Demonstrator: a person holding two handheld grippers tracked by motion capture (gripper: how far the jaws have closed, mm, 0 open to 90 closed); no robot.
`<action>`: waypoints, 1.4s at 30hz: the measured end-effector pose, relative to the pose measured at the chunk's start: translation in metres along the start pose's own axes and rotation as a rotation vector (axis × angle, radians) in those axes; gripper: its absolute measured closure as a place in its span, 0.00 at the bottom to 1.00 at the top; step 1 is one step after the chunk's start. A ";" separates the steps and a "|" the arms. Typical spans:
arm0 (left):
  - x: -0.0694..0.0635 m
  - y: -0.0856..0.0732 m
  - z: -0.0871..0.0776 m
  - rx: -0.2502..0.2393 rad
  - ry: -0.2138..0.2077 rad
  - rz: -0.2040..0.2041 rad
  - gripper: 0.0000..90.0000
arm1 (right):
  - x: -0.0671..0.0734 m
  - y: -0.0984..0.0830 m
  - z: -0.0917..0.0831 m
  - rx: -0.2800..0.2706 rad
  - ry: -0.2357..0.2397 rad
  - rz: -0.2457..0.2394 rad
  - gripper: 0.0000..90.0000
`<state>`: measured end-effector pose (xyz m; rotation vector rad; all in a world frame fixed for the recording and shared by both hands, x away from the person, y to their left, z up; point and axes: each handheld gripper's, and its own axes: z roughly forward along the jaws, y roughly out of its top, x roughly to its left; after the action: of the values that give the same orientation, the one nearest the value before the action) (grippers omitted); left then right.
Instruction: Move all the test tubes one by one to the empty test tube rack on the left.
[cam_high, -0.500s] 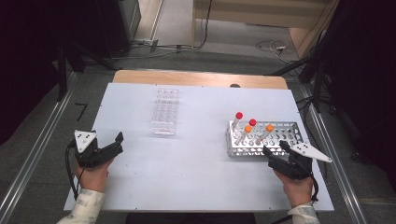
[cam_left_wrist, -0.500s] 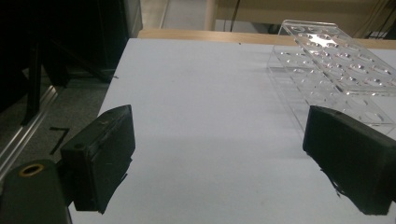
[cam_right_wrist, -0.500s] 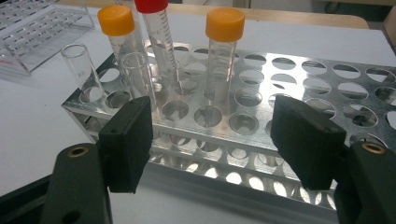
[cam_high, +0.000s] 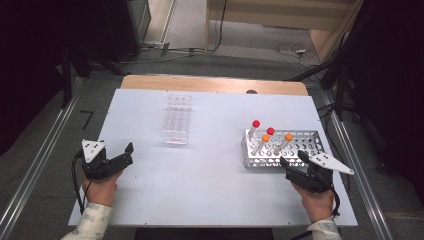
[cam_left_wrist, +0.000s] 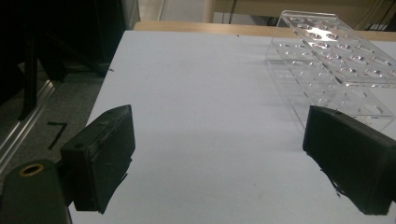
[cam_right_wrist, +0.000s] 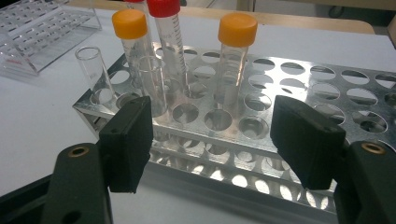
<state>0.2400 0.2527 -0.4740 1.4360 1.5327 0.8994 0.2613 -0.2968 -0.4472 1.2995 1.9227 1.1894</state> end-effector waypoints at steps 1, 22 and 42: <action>0.000 0.000 0.000 0.004 0.001 0.000 0.11 | 0.000 0.000 0.000 0.000 0.000 0.000 0.32; -0.013 -0.002 -0.009 0.003 -0.026 0.028 0.11 | 0.020 0.003 0.018 -0.003 0.067 -0.070 0.55; -0.013 -0.003 -0.008 0.001 -0.030 0.023 0.11 | 0.026 0.002 0.037 -0.007 0.068 -0.073 0.77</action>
<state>0.2314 0.2396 -0.4718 1.4642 1.4975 0.8873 0.2807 -0.2587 -0.4620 1.1891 1.9943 1.2166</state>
